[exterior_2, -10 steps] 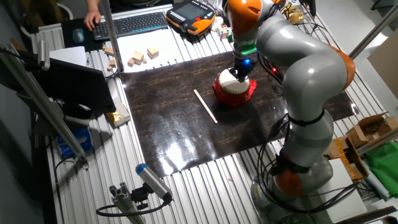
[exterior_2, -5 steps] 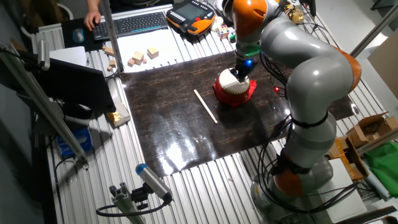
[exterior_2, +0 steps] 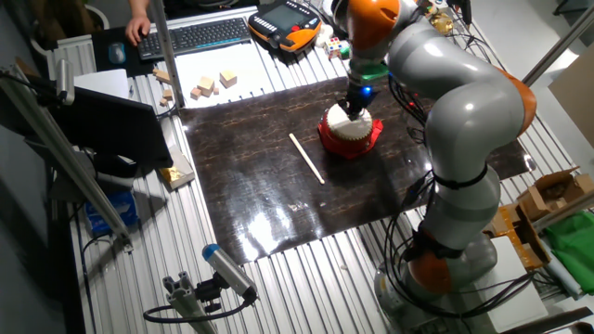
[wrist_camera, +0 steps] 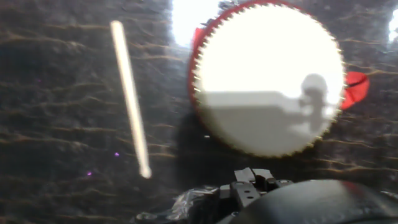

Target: Play the drum

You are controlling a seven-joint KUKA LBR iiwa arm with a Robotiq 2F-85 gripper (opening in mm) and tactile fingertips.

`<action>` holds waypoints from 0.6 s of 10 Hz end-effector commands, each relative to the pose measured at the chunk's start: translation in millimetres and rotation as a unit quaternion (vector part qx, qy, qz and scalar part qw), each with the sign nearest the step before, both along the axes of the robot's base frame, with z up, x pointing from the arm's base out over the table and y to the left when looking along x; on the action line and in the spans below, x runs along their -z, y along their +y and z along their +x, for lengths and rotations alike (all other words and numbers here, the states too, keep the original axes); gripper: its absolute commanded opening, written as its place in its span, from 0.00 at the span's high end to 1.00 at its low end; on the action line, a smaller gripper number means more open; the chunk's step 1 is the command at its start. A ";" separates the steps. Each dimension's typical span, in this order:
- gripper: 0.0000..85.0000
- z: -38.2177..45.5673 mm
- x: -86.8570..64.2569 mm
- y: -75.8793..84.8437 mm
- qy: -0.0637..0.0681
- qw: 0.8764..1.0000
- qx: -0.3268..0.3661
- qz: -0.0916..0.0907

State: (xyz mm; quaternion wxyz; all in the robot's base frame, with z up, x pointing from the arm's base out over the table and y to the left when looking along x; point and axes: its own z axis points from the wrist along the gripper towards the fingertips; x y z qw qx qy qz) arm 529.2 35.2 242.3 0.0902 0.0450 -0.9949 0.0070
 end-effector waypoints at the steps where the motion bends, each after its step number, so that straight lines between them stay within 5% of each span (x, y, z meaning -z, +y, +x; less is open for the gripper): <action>1: 0.68 2.2 2.1 19.1 -0.004 1.000 0.001 -0.001; 3: 0.50 8.8 23.5 47.5 -0.021 1.000 -0.002 -0.019; 6: 0.45 15.5 50.0 76.8 -0.027 0.999 0.001 -0.023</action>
